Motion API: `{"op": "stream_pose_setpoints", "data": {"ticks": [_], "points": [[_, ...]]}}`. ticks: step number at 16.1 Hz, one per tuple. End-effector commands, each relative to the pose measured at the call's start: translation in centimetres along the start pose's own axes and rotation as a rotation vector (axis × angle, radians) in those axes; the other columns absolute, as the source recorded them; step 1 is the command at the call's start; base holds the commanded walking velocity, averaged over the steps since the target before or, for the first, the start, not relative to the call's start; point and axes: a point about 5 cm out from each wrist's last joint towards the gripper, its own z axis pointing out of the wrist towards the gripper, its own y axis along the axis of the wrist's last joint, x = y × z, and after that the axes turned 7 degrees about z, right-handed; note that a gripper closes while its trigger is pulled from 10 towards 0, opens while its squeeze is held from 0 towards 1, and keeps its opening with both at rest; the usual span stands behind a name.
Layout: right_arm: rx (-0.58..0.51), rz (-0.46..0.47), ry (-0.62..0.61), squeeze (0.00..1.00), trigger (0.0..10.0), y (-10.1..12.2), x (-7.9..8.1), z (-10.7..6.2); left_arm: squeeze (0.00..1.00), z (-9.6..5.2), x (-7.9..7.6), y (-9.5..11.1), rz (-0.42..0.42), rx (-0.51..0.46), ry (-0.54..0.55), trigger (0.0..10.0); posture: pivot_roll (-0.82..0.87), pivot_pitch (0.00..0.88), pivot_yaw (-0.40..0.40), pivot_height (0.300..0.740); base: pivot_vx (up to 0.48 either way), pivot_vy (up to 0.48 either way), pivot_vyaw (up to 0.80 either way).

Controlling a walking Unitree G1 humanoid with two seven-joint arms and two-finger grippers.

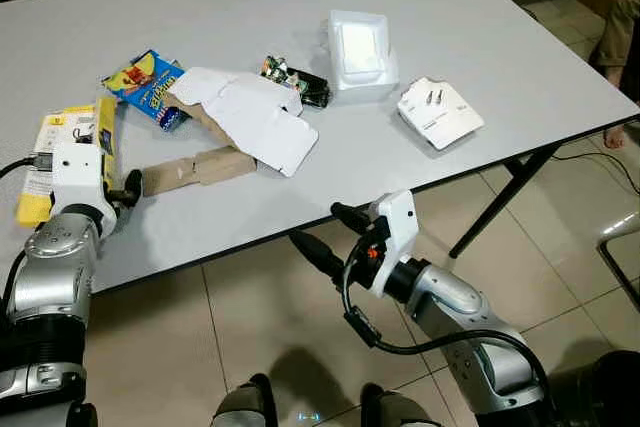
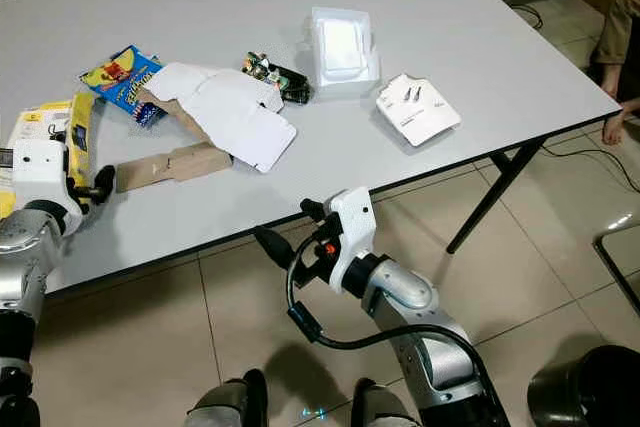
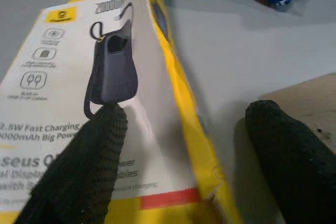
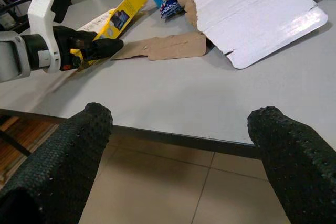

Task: Picking trash to rubbish bin

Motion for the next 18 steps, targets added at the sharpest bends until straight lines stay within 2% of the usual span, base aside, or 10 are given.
{"op": "stream_pose_setpoints", "data": {"ticks": [1,18], "points": [[0.005,0.012,0.012,0.0,10.0,-0.06,0.36,-0.13,0.0,-0.09,-0.53,-1.43,-0.012,0.053,-0.039,0.0,-0.06,0.198,0.036,0.74,0.0,0.0,0.0],[0.021,0.006,0.009,0.0,10.0,-0.34,0.27,-0.45,0.0,-0.36,-1.4,-1.48,-0.061,0.031,-0.085,0.0,-0.06,0.207,0.031,0.74,0.0,0.0,0.0]]}}
